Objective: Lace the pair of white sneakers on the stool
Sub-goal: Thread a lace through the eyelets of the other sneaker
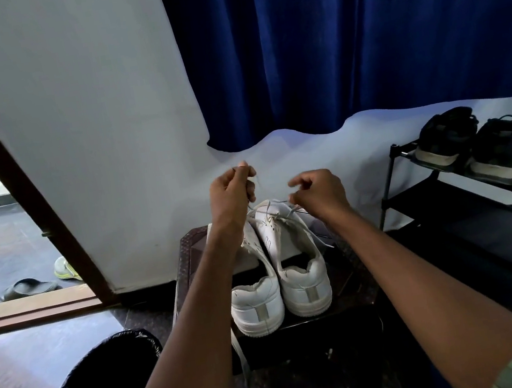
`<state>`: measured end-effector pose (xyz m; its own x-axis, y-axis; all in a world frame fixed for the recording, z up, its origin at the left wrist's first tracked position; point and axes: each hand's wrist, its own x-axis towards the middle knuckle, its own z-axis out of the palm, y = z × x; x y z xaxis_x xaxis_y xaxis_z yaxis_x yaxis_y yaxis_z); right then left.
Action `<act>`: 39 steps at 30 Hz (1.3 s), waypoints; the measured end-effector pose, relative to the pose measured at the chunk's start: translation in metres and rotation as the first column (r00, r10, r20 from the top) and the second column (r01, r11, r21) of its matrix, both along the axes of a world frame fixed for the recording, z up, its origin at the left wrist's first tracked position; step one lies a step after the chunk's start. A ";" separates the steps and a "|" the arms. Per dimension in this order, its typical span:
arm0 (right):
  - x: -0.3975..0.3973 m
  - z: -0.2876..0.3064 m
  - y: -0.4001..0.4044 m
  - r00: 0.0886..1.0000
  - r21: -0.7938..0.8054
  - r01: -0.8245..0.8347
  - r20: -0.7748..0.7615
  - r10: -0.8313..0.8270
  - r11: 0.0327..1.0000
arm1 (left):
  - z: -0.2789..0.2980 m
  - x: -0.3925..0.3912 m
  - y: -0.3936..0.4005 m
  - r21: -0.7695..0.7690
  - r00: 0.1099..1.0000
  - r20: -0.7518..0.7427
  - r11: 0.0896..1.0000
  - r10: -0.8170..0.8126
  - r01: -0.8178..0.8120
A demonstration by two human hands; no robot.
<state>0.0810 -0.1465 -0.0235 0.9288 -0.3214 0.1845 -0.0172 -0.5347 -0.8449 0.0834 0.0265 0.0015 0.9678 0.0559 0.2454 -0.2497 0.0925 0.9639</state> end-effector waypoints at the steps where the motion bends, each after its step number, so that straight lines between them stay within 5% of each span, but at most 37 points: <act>1: -0.003 0.005 0.004 0.993 0.013 -0.100 0.068 0.098 0.995 | -0.002 0.001 -0.002 0.076 1.000 -0.010 0.997 -0.011 0.012; 5: -0.012 0.021 0.020 0.912 0.258 -0.406 0.166 0.374 0.876 | -0.005 -0.001 -0.006 0.262 0.998 -0.001 0.963 -0.068 0.066; 10: -0.002 0.009 0.004 0.994 0.400 -0.099 0.091 0.068 0.911 | 0.003 -0.003 0.000 -0.106 0.985 -0.082 0.984 -0.153 0.144; 13: 0.007 -0.002 -0.013 0.991 0.030 0.124 0.041 -0.125 0.992 | 0.007 0.002 0.005 -0.272 0.985 -0.111 0.957 -0.134 0.100; 15: 0.001 0.001 -0.012 0.998 -0.201 0.035 0.052 -0.024 0.979 | 0.005 0.003 0.005 -0.160 0.991 -0.086 0.983 -0.100 0.085; 18: -0.006 0.012 -0.001 0.930 0.034 -0.360 0.093 0.355 0.932 | -0.002 -0.001 -0.002 0.154 0.994 -0.055 0.983 -0.091 0.099; 20: -0.009 0.018 0.007 0.875 0.151 -0.479 0.156 0.458 0.865 | -0.005 -0.002 -0.008 0.224 0.991 -0.059 0.966 -0.119 0.129; 29: 0.003 0.001 -0.017 0.998 0.162 -0.041 0.044 0.034 0.986 | -0.006 0.007 0.005 0.181 0.993 -0.120 0.983 -0.018 0.040; 35: -0.005 0.018 -0.003 0.882 0.344 -0.465 0.093 0.463 0.816 | -0.012 0.008 0.000 0.442 0.999 -0.047 0.896 -0.019 0.038; 39: -0.003 0.016 -0.001 0.918 0.247 -0.396 0.122 0.377 0.884 | -0.013 0.008 0.001 0.545 1.000 -0.025 0.838 -0.017 0.028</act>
